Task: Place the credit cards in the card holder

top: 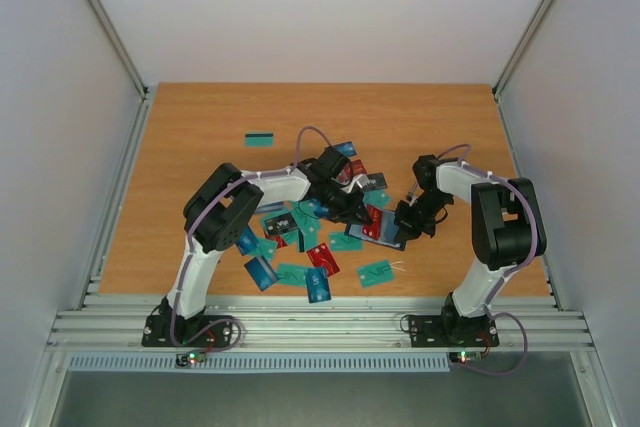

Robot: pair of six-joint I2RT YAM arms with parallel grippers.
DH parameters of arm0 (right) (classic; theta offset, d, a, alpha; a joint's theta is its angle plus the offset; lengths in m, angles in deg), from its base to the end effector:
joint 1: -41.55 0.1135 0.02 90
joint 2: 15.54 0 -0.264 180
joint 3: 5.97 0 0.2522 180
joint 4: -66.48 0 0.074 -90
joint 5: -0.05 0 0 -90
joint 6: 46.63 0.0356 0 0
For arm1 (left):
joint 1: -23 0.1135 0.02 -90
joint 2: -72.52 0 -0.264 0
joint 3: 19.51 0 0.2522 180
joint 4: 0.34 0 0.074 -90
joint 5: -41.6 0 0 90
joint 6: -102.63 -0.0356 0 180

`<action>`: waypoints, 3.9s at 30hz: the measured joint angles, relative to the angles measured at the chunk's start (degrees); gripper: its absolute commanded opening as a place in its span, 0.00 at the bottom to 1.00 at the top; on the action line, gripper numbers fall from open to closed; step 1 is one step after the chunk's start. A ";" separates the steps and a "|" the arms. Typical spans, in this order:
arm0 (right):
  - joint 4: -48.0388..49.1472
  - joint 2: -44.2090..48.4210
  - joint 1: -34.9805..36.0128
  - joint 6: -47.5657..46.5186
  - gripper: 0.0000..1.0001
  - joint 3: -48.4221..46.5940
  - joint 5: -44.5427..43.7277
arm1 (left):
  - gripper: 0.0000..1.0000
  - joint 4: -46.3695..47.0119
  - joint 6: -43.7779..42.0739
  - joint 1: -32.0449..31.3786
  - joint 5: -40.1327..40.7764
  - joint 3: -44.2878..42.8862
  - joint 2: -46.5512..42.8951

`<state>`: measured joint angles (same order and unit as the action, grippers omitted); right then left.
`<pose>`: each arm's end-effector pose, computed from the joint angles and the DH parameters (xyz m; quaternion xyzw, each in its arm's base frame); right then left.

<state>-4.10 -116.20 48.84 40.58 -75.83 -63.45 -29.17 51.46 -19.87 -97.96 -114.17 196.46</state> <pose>0.2604 0.0493 0.1400 0.0625 -0.9668 -0.2241 0.1054 0.3031 -0.3183 0.1267 -0.1458 -0.8684 0.4680 0.0749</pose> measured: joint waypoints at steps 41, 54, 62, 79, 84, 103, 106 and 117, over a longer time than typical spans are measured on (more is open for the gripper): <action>-1.29 1.09 -0.59 -1.90 0.01 -1.95 1.79 | 0.00 -1.62 -3.43 -0.66 0.92 -1.01 1.88; -1.88 1.36 -2.47 -2.86 0.01 -1.95 1.73 | 0.00 -8.17 -7.89 -0.61 1.18 -5.81 1.90; -3.50 2.21 -4.85 -3.26 0.01 -1.95 -0.11 | 0.00 -9.44 -9.14 -0.59 1.29 -6.67 3.08; -4.13 2.82 -5.49 -3.26 0.01 -1.81 -1.05 | 0.00 -11.85 -9.70 0.11 1.79 -8.59 3.23; -4.13 2.82 -5.49 -3.28 0.01 -1.81 -1.03 | 0.00 -12.33 -9.77 0.11 1.81 -9.20 3.28; -4.13 2.82 -5.49 -3.28 0.01 -1.81 -0.76 | 0.00 -10.49 -8.11 0.15 4.13 -8.72 3.32; -4.15 2.82 -5.53 -3.28 0.01 -1.81 -0.79 | 0.00 -9.75 -7.08 0.15 4.13 -8.57 3.32; -4.04 2.78 -6.12 -3.23 0.05 -1.66 -0.09 | 0.00 -8.02 -5.31 0.15 3.45 -7.32 3.32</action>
<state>-8.14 -113.43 42.72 37.35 -77.49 -63.53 -37.19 46.14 -19.72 -94.50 -121.49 199.79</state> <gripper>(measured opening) 0.026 0.009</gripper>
